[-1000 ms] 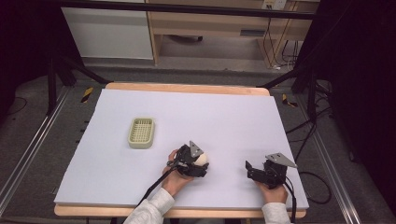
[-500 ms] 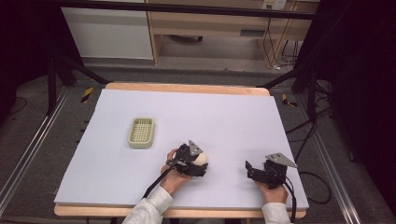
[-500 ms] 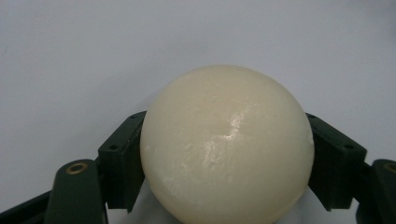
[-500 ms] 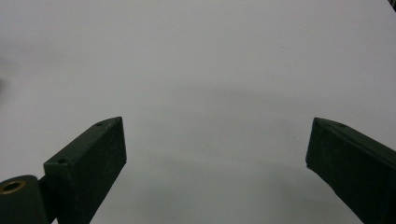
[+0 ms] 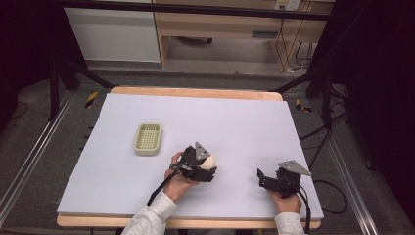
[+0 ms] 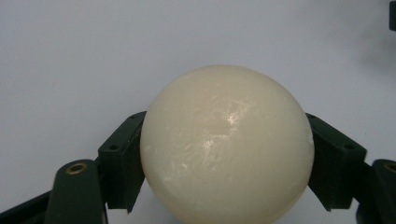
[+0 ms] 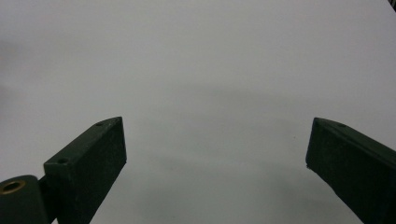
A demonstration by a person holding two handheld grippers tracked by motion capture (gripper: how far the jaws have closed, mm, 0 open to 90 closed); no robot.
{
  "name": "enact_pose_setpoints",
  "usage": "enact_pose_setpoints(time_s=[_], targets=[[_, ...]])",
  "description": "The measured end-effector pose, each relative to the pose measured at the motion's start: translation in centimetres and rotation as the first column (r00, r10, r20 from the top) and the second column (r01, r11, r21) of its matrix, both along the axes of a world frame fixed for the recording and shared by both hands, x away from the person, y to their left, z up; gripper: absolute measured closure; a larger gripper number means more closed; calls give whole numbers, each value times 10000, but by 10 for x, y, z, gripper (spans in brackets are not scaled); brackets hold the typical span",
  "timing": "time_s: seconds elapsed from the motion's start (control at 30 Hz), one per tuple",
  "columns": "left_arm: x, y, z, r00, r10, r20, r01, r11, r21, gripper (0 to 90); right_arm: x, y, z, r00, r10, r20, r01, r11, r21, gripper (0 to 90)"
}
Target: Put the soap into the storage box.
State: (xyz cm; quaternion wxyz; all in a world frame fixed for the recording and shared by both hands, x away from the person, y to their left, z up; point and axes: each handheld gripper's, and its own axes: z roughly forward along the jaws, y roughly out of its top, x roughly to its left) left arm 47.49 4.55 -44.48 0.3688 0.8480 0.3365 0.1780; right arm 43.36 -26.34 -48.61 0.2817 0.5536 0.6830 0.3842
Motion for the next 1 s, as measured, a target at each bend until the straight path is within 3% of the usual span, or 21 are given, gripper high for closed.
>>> enact_pose_setpoints(time_s=[0.47,1.0], targets=[[8,45,35,9982,601,-20,-601,9959,-674,242,0,0,0,10000,-27,-32,27,10000,-8,55],[15,71,46,9952,971,98,-966,9942,-467,242,0,0,0,10000,-36,19,36,10000,-13,57]])
